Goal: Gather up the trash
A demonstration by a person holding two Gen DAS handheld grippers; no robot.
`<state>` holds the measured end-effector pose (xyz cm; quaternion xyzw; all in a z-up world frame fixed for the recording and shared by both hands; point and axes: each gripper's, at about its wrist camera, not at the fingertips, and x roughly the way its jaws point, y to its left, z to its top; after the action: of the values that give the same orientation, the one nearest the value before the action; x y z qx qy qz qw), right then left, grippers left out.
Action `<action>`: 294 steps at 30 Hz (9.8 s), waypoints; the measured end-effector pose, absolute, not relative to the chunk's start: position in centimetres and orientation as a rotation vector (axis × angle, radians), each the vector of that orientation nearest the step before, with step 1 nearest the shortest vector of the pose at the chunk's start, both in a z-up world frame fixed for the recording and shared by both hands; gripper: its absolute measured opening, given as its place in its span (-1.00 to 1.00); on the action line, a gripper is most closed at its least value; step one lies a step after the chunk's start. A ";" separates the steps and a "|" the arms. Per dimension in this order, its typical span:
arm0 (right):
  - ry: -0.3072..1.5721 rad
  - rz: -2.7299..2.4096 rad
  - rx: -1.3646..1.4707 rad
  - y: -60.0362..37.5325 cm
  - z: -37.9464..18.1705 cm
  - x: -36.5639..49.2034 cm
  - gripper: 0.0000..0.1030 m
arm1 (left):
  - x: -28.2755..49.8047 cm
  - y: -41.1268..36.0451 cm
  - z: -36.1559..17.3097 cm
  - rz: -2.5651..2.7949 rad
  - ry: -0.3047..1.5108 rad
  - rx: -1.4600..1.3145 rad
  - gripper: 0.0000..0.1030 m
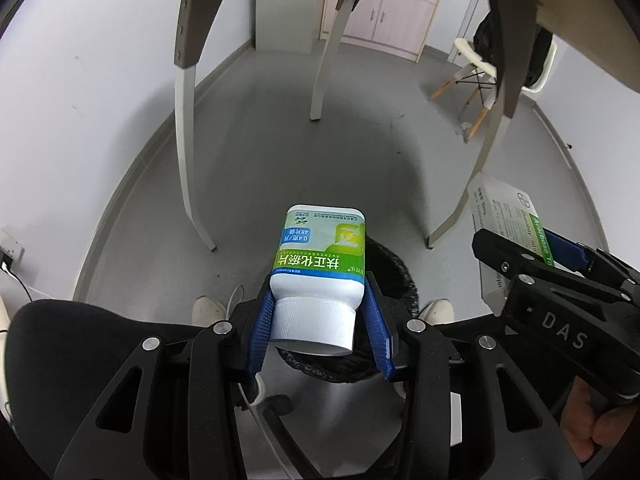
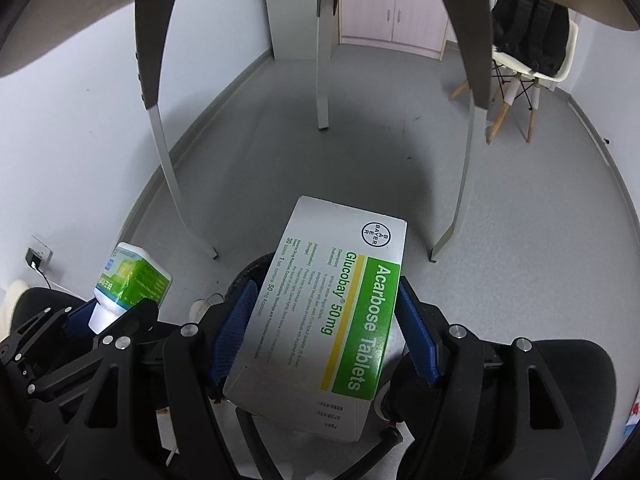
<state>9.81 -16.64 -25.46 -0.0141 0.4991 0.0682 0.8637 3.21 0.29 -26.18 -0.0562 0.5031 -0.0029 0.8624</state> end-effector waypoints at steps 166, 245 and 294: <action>0.658 0.103 0.001 -21.3 -0.6 8.1 0.85 | 4.2 2.2 -2.5 0.047 0.758 -0.108 0.88; 0.730 0.207 -0.004 -13.9 4.8 23.4 -0.36 | 15.8 4.1 0.2 0.021 0.840 -0.077 -0.77; 0.643 0.186 -0.017 -18.9 1.4 0.0 -0.37 | -4.2 -0.8 -1.8 0.021 0.794 -0.069 -0.77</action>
<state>0.01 -18.86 1.44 -0.0081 0.3154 0.0910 0.9445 -4.17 -0.82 -1.84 -0.0337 0.3866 0.0102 0.9216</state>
